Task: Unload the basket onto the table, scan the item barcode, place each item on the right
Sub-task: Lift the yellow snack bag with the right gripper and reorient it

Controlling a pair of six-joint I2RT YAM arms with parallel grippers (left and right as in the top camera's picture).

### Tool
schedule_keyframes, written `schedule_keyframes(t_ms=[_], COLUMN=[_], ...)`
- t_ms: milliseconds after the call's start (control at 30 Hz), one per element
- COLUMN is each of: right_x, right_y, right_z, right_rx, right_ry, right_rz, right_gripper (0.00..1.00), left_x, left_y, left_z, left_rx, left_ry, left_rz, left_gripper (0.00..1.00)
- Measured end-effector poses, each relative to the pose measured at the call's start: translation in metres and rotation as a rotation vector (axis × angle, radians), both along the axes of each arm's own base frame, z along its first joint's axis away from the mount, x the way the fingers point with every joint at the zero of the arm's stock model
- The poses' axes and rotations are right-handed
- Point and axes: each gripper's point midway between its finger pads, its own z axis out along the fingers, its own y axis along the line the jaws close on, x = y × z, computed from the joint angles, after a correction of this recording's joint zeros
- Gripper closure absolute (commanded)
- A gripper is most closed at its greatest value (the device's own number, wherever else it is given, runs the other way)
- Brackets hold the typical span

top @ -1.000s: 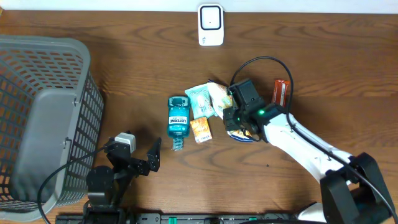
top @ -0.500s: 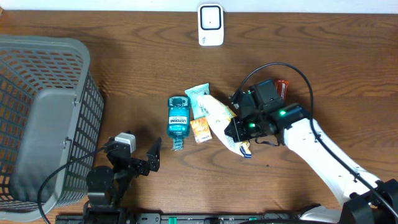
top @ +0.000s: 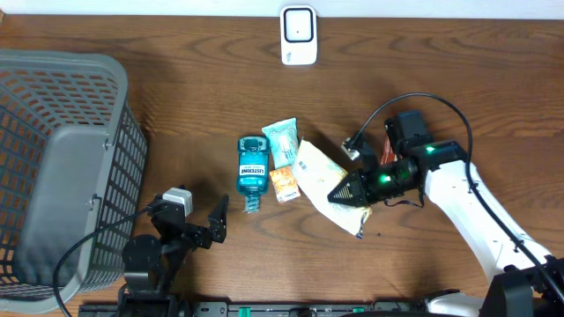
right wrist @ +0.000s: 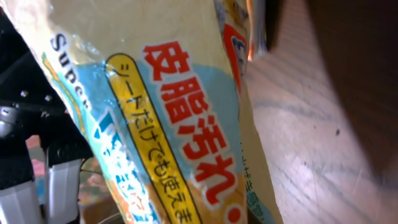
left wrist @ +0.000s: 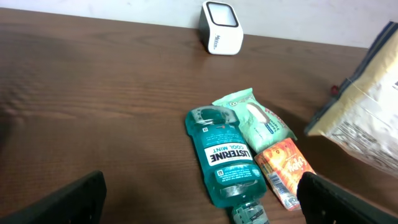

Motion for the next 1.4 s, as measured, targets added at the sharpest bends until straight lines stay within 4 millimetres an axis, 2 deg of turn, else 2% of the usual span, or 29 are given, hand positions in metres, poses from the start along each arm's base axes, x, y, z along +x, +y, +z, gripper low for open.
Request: schedule_keyframes(t_ms=[300,467,1067,1267,1400], right_x=[-0.018,-0.019,0.007,0.022,0.024], right_y=[-0.007,-0.008,-0.002,-0.001,-0.002], right_z=[0.0,0.0,0.003,0.016,0.015], right_rx=[-0.006,-0.006,0.016,0.01,-0.006], right_ry=[0.058,0.055,-0.025,-0.074,-0.082], right_rz=[0.031,0.04,-0.012,-0.027,-0.031], right_gripper=[0.99,0.99,0.99,0.99,0.99], left_x=[0.0,0.0,0.0,0.0,0.0], left_y=[0.0,0.0,0.0,0.0,0.0], left_z=[0.0,0.0,0.0,0.0,0.0], left_rx=[0.0,0.0,0.0,0.0,0.0], left_ry=[0.0,0.0,0.0,0.0,0.0], left_rz=[0.0,0.0,0.0,0.0,0.0], left_gripper=[0.02,0.02,0.02,0.02,0.02])
